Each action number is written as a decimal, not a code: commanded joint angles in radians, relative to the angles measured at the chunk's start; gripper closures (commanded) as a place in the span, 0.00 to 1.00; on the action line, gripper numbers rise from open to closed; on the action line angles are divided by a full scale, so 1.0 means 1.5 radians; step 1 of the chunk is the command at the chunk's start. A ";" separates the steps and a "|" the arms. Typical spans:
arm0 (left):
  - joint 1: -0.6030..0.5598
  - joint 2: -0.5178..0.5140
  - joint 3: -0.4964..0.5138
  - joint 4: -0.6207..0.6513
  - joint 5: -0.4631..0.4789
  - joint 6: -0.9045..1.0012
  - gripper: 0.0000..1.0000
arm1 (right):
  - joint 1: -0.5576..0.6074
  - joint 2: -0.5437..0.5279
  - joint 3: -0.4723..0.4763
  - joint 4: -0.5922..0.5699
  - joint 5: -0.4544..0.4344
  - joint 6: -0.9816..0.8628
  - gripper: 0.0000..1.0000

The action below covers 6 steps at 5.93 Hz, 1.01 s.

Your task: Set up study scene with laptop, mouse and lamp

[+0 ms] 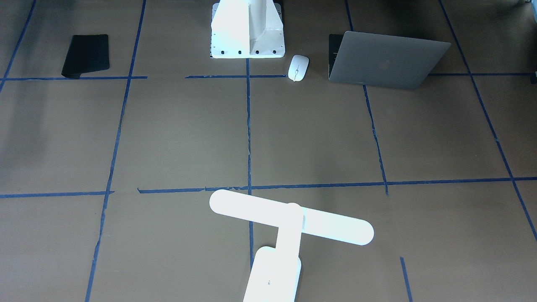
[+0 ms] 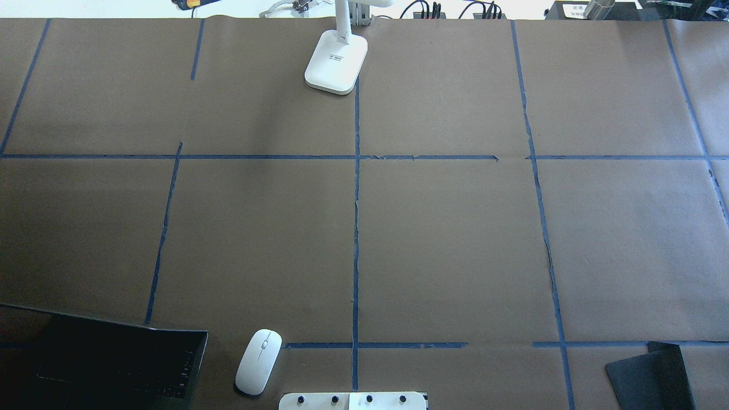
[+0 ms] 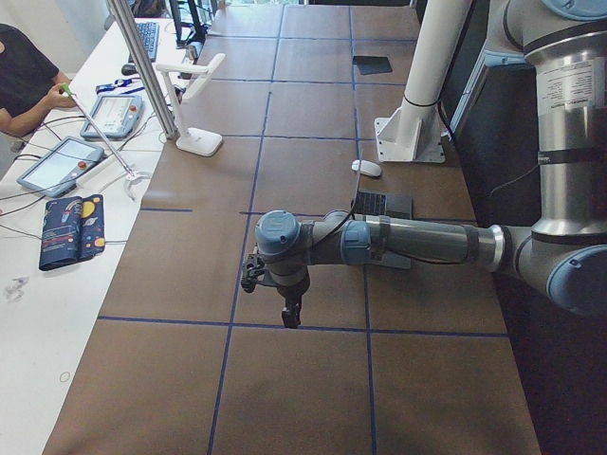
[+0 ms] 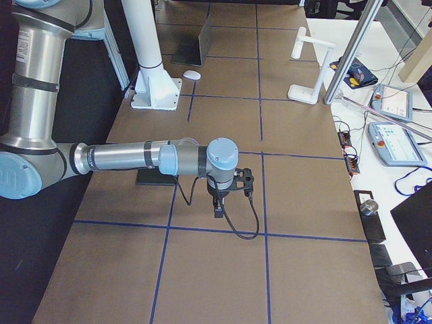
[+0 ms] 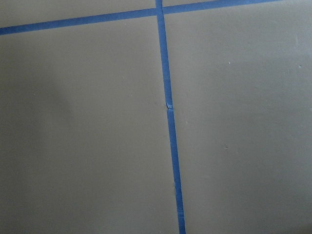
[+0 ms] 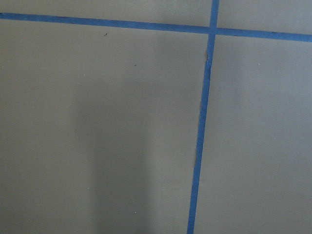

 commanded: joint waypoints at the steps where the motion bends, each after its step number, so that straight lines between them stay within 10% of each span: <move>1: 0.001 0.012 0.000 -0.047 -0.006 0.000 0.00 | 0.000 -0.011 0.010 0.001 0.010 -0.004 0.00; 6: 0.055 0.084 -0.183 -0.098 -0.081 -0.284 0.00 | -0.001 -0.011 0.009 0.015 0.009 -0.005 0.00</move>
